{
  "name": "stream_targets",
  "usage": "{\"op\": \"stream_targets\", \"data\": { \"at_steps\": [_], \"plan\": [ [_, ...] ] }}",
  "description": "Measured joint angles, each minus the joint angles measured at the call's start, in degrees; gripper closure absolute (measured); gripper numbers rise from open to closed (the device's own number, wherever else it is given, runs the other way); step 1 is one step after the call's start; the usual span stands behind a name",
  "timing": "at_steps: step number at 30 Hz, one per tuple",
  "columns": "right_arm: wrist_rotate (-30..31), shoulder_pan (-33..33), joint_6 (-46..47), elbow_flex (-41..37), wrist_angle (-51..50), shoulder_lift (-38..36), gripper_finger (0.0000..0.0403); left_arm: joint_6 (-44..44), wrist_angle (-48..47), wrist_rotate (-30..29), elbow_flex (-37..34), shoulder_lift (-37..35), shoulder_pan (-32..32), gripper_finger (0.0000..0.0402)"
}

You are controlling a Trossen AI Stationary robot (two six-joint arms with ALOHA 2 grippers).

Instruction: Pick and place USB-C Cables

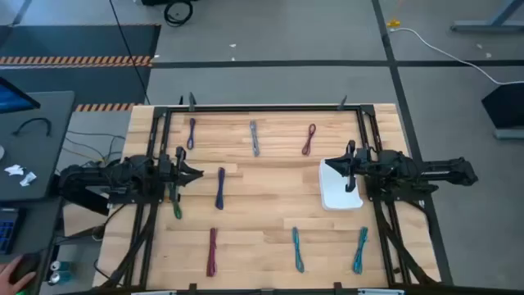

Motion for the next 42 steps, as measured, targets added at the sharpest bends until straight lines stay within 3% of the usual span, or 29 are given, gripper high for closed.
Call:
{"op": "stream_targets", "data": {
  "at_steps": [42],
  "plan": [
    [0.02, -0.02, -0.32, 0.02, 0.0, 0.0, 0.038, 0.0, 0.02, 0.01, 0.01, 0.01, -0.01, 0.0371]
  ]
}}
